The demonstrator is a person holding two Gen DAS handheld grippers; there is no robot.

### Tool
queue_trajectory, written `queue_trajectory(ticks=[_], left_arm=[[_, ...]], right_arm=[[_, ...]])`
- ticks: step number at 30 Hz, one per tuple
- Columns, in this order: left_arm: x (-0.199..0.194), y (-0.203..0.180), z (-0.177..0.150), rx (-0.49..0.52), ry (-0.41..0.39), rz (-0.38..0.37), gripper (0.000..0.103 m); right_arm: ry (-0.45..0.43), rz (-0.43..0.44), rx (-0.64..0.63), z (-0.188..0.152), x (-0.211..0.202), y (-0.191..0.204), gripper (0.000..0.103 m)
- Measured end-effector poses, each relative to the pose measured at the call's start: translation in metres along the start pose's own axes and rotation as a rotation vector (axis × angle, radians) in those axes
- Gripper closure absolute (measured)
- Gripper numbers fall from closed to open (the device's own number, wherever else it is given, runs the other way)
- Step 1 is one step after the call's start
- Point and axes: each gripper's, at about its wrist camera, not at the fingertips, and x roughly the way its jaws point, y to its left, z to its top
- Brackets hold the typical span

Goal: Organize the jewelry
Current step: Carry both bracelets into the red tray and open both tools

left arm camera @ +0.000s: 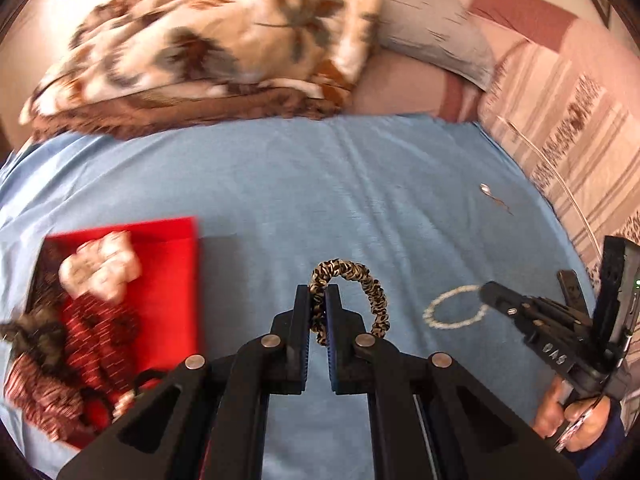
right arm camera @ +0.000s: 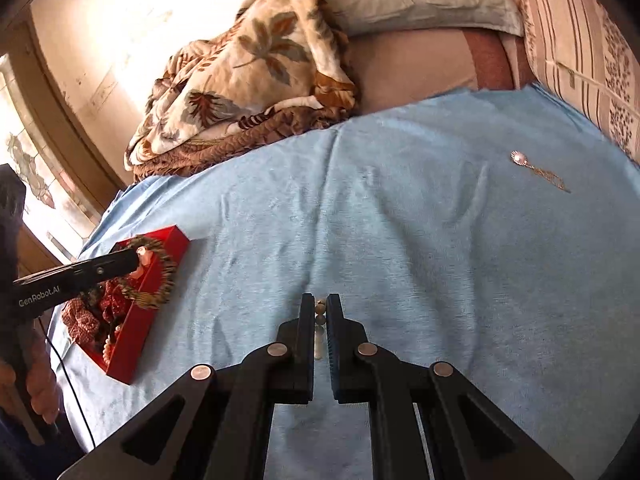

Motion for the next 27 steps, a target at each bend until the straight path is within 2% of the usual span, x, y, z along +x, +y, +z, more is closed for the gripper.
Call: queue_trajectory(ticks=[7,11,15,19,23,27], left_arm=[[-0.023,0.089,-0.015,-0.182,-0.017,0.052,0.096],[-0.023,0.127,-0.023,-0.257,-0.025,0.055,0.096],[-0.017,0.149,-0.03,-0.309,-0.016,0.018,0.096],[-0.004,0.151,-0.029,-0.319,-0.016,-0.022,0.096],[0.01,0.155,-0.027,-0.326,-0.006,-0.055,0.096],[0.023,0.163,-0.029,-0.324,0.009,-0.051,0.096]], right_arm=[[-0.005,-0.001,-0.054,0.012,-0.004,0.044,0.096],[-0.004,0.006,-0.134,0.024,-0.003,0.087,0.096],[0.004,0.03,-0.211,0.04,0.004,0.137,0.096],[0.033,0.078,-0.242,0.055,0.021,0.182,0.096],[0.082,0.093,-0.28,0.065,0.057,0.226,0.096],[0.146,0.092,-0.294,0.068,0.1,0.253,0.096]])
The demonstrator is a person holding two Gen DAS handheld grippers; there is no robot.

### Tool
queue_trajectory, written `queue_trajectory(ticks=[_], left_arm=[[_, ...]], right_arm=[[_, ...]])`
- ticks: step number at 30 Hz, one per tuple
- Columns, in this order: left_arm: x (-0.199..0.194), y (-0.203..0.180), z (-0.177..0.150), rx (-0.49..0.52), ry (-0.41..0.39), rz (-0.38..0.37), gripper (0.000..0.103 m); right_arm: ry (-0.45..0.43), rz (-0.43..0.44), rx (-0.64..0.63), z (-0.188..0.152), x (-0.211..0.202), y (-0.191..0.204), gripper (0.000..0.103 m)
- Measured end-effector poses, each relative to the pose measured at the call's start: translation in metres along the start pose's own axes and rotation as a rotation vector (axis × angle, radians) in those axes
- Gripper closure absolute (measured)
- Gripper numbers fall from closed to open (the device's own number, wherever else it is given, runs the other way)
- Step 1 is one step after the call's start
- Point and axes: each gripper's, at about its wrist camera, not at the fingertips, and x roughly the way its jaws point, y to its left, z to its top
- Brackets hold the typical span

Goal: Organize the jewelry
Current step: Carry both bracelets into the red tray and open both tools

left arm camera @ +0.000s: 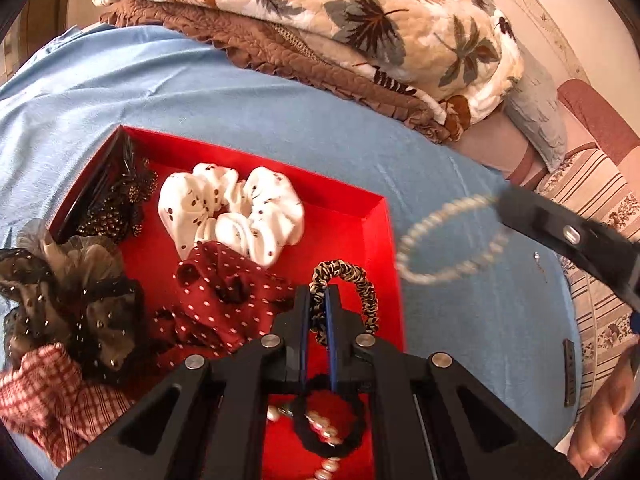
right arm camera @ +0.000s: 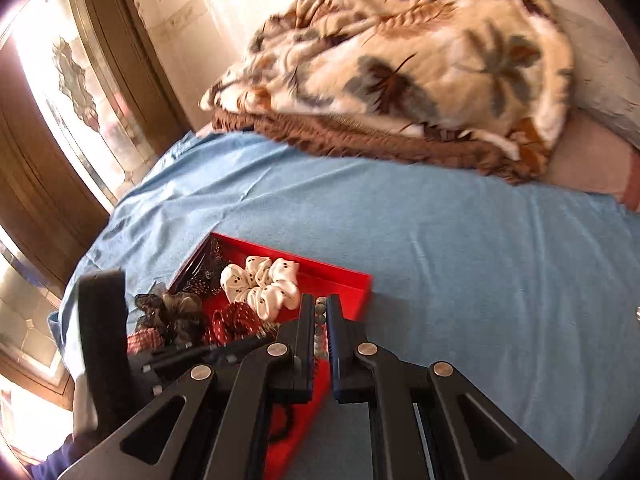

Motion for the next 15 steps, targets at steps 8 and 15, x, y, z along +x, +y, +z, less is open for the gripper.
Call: queue_trajectory(ticks=[8,15], left_arm=[[0.016,0.012,0.001,-0.029,0.035,-0.017,0.096],[0.012,0.013,0.001,-0.04,0.037,-0.023,0.086]], right_arm=[[0.106,-0.024,0.011,0.01,0.074,0.009,0.096],[0.136,-0.069,0.033,0.007,0.093,0.0,0.096]])
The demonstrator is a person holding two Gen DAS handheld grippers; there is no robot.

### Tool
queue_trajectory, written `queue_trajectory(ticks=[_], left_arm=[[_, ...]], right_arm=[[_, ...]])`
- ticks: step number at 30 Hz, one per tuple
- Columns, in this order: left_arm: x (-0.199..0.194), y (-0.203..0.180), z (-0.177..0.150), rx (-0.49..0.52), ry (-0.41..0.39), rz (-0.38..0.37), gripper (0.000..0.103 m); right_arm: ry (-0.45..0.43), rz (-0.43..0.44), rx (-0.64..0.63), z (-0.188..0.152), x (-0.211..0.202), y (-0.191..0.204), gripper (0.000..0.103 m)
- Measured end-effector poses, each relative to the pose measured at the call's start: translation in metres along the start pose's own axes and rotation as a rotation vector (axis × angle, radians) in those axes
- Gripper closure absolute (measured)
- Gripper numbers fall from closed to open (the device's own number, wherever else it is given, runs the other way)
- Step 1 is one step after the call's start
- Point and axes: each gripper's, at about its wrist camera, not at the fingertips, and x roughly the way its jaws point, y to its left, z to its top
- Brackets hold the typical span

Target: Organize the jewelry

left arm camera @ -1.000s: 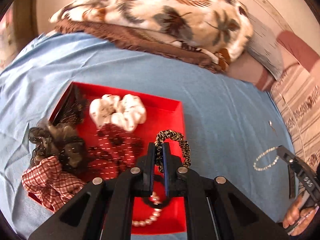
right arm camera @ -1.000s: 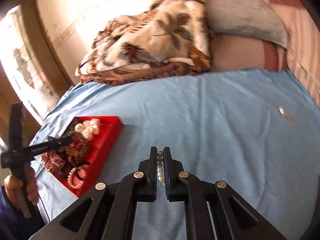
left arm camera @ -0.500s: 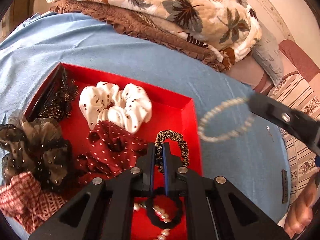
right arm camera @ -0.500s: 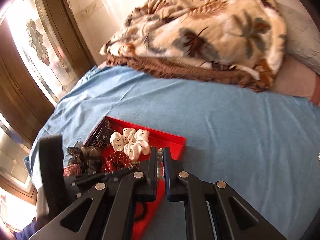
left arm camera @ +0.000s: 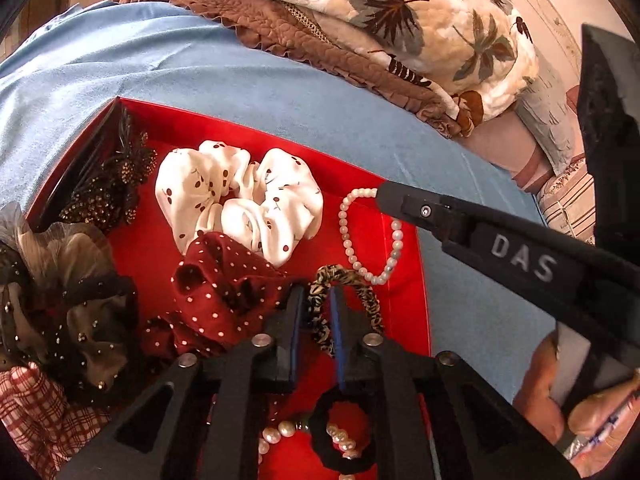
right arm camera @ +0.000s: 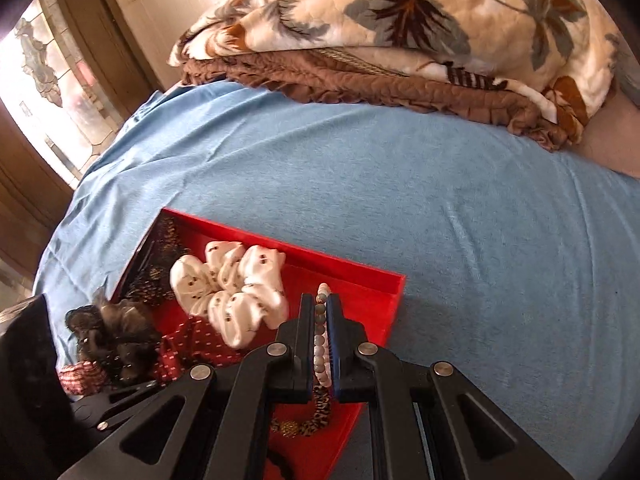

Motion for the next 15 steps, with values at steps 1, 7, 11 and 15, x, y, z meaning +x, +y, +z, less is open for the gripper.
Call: queue_trajectory(ticks=[1,7,11,15], left_arm=[[-0.003,0.0,-0.001,-0.002,-0.004,-0.005,0.08],[-0.015,-0.006,-0.006,0.012,-0.025,-0.007,0.069],[-0.026,-0.017,-0.01,0.052,-0.047,-0.002,0.069],[-0.044,-0.03,-0.016,0.109,-0.105,0.028,0.061]], right_arm=[[-0.002,-0.004,0.004,0.0,-0.001,-0.002,0.096],[-0.043,-0.031,0.002,-0.001,-0.021,-0.008,0.077],[-0.079,-0.049,-0.003,-0.01,-0.046,-0.016,0.075],[-0.097,-0.065,0.0,-0.036,-0.073,-0.03,0.071]])
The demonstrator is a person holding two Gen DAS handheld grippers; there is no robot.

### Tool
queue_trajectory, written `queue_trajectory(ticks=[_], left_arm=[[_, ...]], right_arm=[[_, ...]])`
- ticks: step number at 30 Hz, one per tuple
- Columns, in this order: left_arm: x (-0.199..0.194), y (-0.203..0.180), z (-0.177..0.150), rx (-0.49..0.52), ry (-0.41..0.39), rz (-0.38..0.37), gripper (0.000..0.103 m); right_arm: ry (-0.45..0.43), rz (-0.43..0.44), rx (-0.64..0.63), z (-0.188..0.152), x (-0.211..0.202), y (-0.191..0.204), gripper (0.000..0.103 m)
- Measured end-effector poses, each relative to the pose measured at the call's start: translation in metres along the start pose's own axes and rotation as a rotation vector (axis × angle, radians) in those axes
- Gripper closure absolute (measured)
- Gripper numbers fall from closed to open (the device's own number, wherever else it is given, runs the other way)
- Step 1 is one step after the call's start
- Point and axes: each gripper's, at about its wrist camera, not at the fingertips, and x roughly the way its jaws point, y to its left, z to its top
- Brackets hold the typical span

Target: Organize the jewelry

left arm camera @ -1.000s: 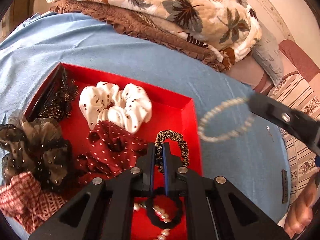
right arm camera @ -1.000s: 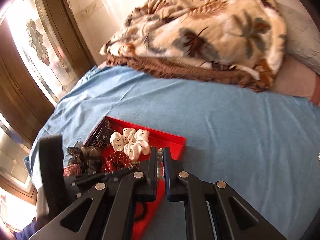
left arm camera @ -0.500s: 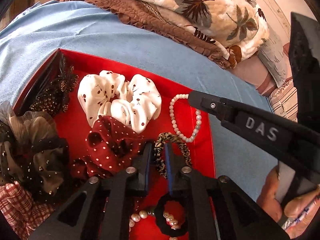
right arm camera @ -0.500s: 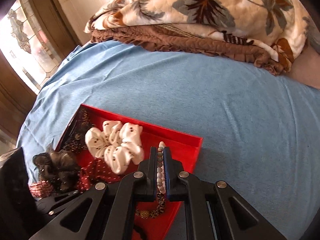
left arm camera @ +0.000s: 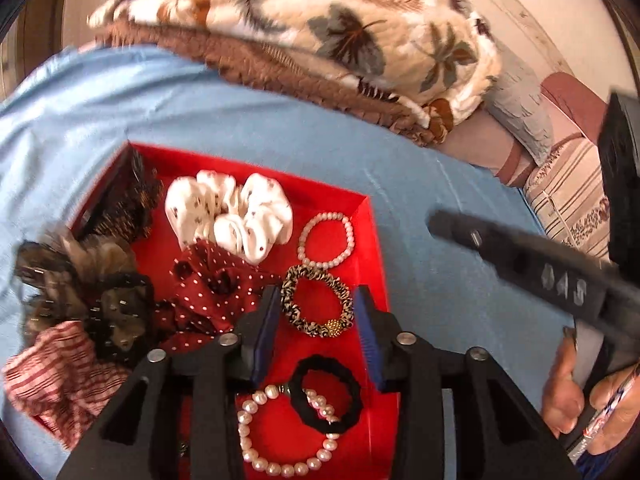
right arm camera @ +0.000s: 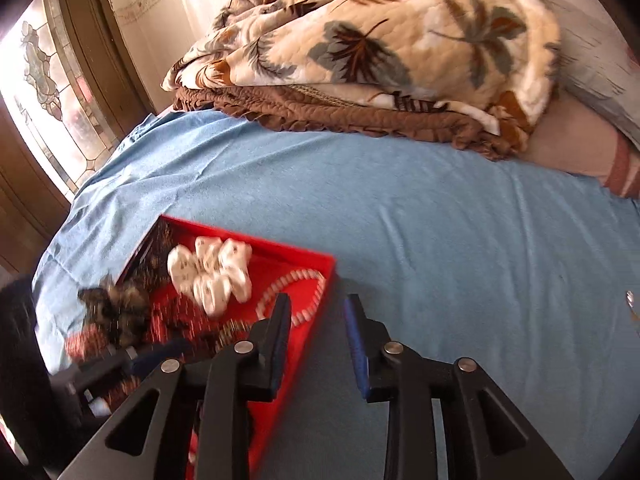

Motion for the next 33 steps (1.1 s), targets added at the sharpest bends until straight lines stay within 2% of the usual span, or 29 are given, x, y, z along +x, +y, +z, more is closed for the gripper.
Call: queue_trajectory(ticks=[5,9,13,15,16,21,25,29,33], left_arm=[[-0.029,-0.017,-0.004,0.074,-0.099,0.074,0.05],[-0.055,-0.025,-0.019,0.129,-0.178,0.158,0.035],[-0.087,-0.025,-0.043,0.156,-0.253,0.29,0.026],[-0.105,-0.025,-0.054,0.157,-0.293,0.337,0.018],[-0.118,-0.026,-0.059,0.154,-0.324,0.364,0.012],[-0.171,-0.039,-0.081,0.164,-0.471,0.506,0.0],[-0.202,-0.046,-0.09,0.154,-0.503,0.531,0.0],[-0.222,-0.046,-0.097,0.103,-0.486,0.485,0.0],[-0.24,-0.043,-0.111,0.03,-0.528,0.473,0.0]], right_arm=[[-0.02,-0.028,0.029,-0.042,-0.037,-0.025,0.066],[-0.026,-0.039,0.09,-0.079,-0.064,-0.047,0.062],[-0.021,-0.051,0.137,-0.113,-0.084,-0.059,0.058],[-0.019,-0.053,0.158,-0.129,-0.09,-0.062,0.053],[-0.018,-0.048,0.167,-0.137,-0.092,-0.061,0.052],[-0.026,-0.029,0.176,-0.164,-0.1,-0.046,0.052],[-0.064,-0.037,0.131,-0.177,-0.113,-0.025,0.048],[-0.099,-0.049,0.081,-0.187,-0.125,-0.008,0.043],[-0.115,-0.052,0.046,-0.196,-0.131,0.004,0.042]])
